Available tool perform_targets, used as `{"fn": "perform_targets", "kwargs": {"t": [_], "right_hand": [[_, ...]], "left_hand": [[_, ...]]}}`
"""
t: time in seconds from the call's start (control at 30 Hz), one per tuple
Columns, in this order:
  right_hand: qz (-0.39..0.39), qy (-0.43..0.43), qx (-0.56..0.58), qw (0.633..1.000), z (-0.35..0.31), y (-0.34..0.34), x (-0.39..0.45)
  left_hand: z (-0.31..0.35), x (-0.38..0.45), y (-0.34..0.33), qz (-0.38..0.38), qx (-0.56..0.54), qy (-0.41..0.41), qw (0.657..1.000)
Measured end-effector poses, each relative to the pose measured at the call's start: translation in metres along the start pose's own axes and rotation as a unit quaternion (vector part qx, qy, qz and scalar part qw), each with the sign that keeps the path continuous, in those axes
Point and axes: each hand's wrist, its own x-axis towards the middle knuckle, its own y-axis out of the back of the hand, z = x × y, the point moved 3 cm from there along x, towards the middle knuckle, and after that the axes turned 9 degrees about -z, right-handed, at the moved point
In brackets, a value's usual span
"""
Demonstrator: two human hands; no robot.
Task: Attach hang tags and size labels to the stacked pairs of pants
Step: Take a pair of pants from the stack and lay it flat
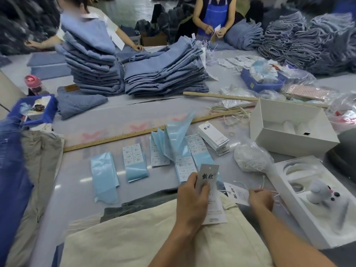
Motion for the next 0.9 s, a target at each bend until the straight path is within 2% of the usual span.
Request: {"fn": "perform_targets", "kwargs": {"t": [0.17,0.4,0.67,0.9], "right_hand": [[0.071,-0.005,-0.007,0.997,-0.007,-0.010,-0.019],[0.042,0.021,-0.066,0.997,-0.007,-0.010,-0.005],[0.052,0.029,-0.138,0.989,-0.014,-0.007,-0.015],[0.071,0.110,-0.043,0.990,-0.037,-0.005,-0.010]], "left_hand": [[-0.009,-0.006,0.000,0.008,0.047,-0.036,0.998],[-0.009,0.000,0.000,-0.016,0.026,-0.025,0.999],[-0.006,0.001,0.002,-0.014,0.040,-0.024,0.999],[0.001,0.000,0.005,-0.015,0.046,-0.034,0.998]]}}
